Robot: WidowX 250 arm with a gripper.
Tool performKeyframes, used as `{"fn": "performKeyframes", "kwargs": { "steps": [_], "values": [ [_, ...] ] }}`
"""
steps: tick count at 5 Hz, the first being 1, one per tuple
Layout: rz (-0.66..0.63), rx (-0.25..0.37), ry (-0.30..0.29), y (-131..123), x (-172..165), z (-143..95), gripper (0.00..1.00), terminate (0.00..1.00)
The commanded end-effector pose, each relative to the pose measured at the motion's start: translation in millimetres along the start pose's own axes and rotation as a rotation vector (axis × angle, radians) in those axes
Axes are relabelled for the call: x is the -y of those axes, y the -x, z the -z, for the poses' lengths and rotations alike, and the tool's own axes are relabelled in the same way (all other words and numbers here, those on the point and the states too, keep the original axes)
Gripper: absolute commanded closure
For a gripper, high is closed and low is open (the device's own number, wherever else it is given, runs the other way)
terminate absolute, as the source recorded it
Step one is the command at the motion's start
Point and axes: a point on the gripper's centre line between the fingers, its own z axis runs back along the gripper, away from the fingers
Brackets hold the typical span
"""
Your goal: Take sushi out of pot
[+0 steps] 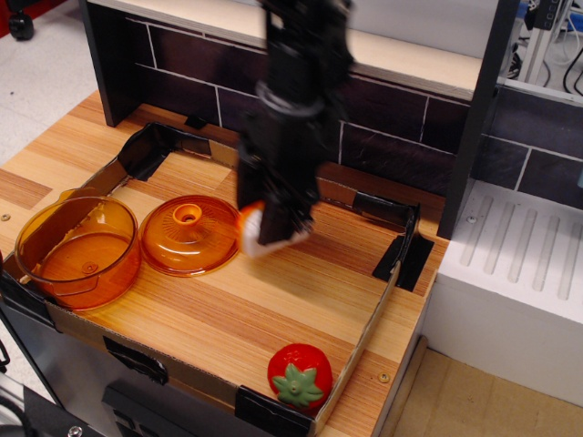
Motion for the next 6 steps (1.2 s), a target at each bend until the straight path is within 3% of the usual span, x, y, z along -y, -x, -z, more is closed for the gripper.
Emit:
{"fn": "performKeyframes", "kwargs": {
  "steps": [1, 2, 3, 4, 5, 6],
  "values": [
    [0.041, 0.075, -0.028, -36.9, -6.2, -2.6, 1.0, 0.0],
    [0.055, 0.117, -0.009, -44.3, -5.6, -6.6, 1.0, 0.0],
    [0.016, 0.113, 0.033, -45.0, -8.8, -7.3, 0.0, 0.0],
    [-0.019, 0.137, 0.027, -41.8, -13.2, -15.5, 0.0, 0.0],
    [-0.028, 0.194, 0.063, -30.3, -17.1, -49.3, 0.0, 0.0],
    [-0.045, 0.267, 0.054, -12.8, -16.6, -89.1, 0.0, 0.0]
  ]
}}
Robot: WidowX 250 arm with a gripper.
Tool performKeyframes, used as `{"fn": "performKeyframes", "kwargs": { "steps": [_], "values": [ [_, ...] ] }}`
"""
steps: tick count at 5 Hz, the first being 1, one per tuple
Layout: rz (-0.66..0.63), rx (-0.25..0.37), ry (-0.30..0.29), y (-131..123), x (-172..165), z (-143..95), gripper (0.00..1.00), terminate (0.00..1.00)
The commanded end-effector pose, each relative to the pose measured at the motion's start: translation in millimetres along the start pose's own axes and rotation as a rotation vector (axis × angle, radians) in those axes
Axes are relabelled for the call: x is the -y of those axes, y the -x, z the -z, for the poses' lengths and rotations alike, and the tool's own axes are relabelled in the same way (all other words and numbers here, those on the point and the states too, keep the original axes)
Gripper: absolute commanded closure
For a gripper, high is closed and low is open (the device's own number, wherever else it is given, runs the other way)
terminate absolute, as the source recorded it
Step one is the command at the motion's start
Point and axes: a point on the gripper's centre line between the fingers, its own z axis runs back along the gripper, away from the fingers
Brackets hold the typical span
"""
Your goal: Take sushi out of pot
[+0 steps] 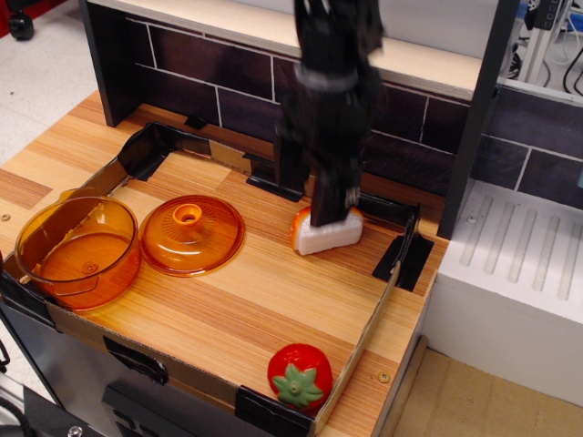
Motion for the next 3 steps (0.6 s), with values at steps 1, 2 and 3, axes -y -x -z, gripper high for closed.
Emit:
{"fn": "performKeyframes", "kwargs": {
  "steps": [1, 2, 3],
  "values": [
    [-0.035, 0.154, -0.017, 16.2, -11.5, -93.6, 0.0, 0.0],
    [-0.035, 0.154, -0.017, 16.2, -11.5, -93.6, 0.0, 0.0],
    [-0.035, 0.154, -0.017, 16.2, -11.5, -93.6, 0.0, 1.0]
  ]
}}
